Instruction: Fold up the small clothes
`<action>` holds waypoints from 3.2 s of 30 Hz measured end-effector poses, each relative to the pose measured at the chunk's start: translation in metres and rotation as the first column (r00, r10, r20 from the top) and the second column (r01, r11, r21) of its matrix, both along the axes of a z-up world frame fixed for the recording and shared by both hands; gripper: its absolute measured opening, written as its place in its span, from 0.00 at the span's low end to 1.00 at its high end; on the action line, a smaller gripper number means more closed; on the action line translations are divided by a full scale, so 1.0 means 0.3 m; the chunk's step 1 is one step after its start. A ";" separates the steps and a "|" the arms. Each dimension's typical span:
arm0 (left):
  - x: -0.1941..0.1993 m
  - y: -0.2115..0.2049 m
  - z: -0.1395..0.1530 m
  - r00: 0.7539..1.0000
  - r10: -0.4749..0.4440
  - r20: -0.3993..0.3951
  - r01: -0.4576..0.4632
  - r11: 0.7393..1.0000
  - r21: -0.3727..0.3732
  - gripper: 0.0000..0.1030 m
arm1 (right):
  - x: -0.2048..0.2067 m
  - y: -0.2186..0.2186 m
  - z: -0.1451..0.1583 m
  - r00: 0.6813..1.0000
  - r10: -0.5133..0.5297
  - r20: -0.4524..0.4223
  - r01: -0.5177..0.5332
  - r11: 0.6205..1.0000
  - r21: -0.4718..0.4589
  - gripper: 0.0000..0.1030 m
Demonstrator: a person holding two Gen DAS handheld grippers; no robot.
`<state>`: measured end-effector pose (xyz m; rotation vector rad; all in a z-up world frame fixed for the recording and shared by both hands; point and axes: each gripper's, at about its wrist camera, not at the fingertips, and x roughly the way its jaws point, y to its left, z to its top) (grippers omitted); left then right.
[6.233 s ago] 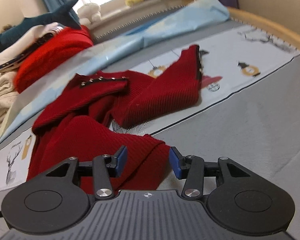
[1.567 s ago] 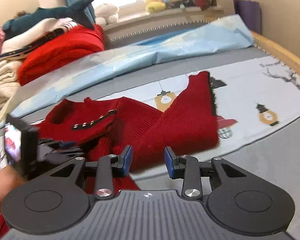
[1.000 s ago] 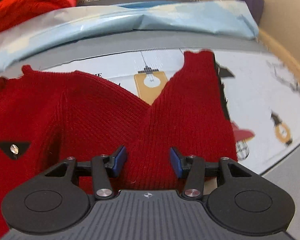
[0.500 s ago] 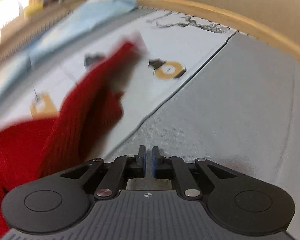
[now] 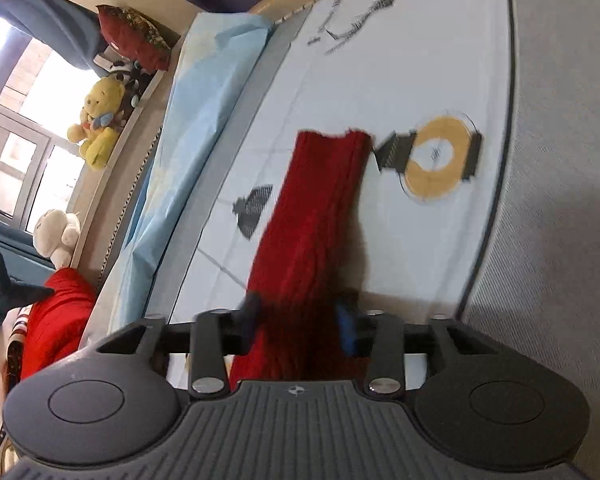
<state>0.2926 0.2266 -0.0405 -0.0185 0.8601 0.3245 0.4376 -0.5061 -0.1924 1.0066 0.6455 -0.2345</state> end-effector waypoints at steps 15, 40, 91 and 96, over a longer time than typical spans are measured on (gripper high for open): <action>0.006 0.012 -0.012 1.000 -0.027 -0.008 0.027 1.000 -0.012 0.38 | -0.092 -0.110 0.215 0.977 -0.164 0.140 0.197 0.941 -0.274 0.11; -0.139 -0.060 0.015 0.988 -0.114 0.101 0.123 0.989 -0.085 0.38 | -0.196 0.163 0.429 0.977 0.196 -0.081 -0.209 0.826 -0.523 0.28; -0.970 -0.064 -0.151 0.999 0.018 -0.044 -0.035 0.908 -0.418 0.05 | -1.032 0.308 0.339 0.834 0.501 -0.231 -0.552 0.742 -0.381 0.06; -0.926 -0.088 -0.261 0.974 0.014 -0.225 -0.100 0.922 -0.373 0.10 | -1.003 0.294 0.216 0.799 0.439 -0.411 -0.579 0.748 -0.325 0.08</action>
